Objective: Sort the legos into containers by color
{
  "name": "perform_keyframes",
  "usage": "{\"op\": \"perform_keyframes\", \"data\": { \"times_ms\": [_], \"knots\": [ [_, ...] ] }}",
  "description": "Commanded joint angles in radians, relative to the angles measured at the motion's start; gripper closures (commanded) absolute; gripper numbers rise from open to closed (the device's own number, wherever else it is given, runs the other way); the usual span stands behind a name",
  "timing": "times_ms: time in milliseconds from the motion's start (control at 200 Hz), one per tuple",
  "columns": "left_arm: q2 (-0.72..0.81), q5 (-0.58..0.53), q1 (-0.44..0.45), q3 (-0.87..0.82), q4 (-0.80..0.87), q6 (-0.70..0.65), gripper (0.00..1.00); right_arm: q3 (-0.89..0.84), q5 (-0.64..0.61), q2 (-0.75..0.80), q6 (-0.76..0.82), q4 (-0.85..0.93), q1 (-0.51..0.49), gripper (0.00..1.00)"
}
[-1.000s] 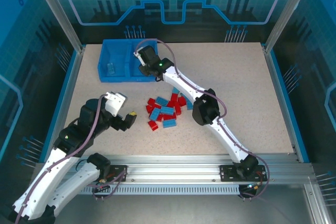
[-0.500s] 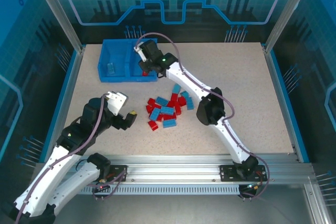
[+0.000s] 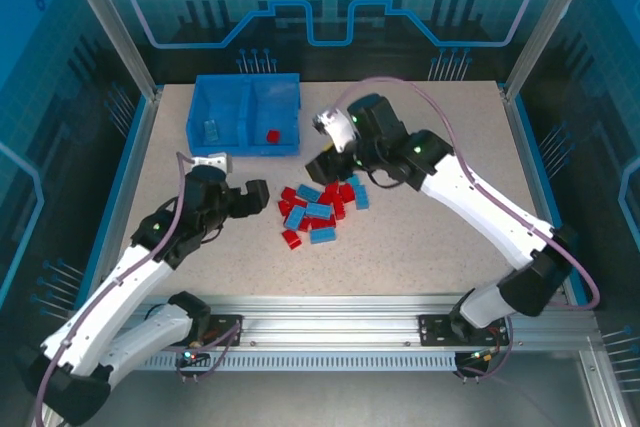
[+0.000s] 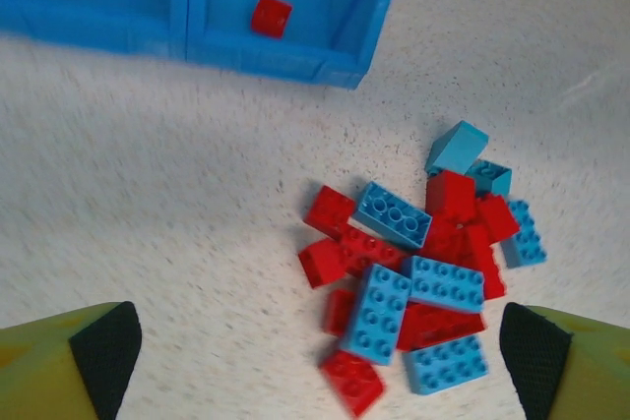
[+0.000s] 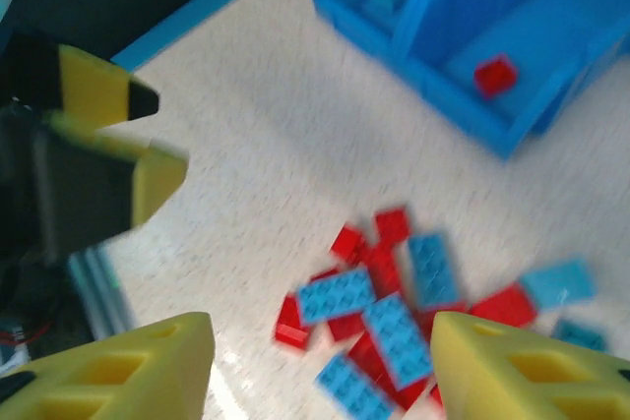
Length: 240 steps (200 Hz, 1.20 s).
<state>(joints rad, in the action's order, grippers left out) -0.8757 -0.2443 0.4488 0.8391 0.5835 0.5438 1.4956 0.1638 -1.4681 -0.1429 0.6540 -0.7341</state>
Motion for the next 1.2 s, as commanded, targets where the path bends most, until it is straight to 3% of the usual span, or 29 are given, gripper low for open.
{"op": "perform_keyframes", "data": {
  "times_ms": [0, 130, 335, 790, 1196],
  "knots": [
    [-0.102, 0.066, -0.001, -0.001, 0.006, 0.371, 0.08, -0.115, 0.046, 0.041, -0.129, -0.004, 0.009, 0.35],
    [-0.232, 0.177, 0.002, -0.063, -0.089, 0.504, 0.17, -0.176, 0.058, 0.063, -0.189, 0.016, 0.012, 0.27],
    [-0.409, 0.209, 0.014, -0.062, -0.197, 0.489, 0.32, -0.195, 0.089, 0.032, -0.205, -0.005, 0.012, 0.18],
    [-0.691, 0.194, 0.014, 0.045, -0.268, 0.429, 0.41, -0.147, 0.091, -0.026, -0.205, 0.011, 0.009, 0.17],
    [-0.742, 0.125, 0.014, 0.001, -0.239, 0.415, 0.67, -0.148, 0.097, -0.008, -0.211, 0.023, 0.003, 0.17]
  ]
}}
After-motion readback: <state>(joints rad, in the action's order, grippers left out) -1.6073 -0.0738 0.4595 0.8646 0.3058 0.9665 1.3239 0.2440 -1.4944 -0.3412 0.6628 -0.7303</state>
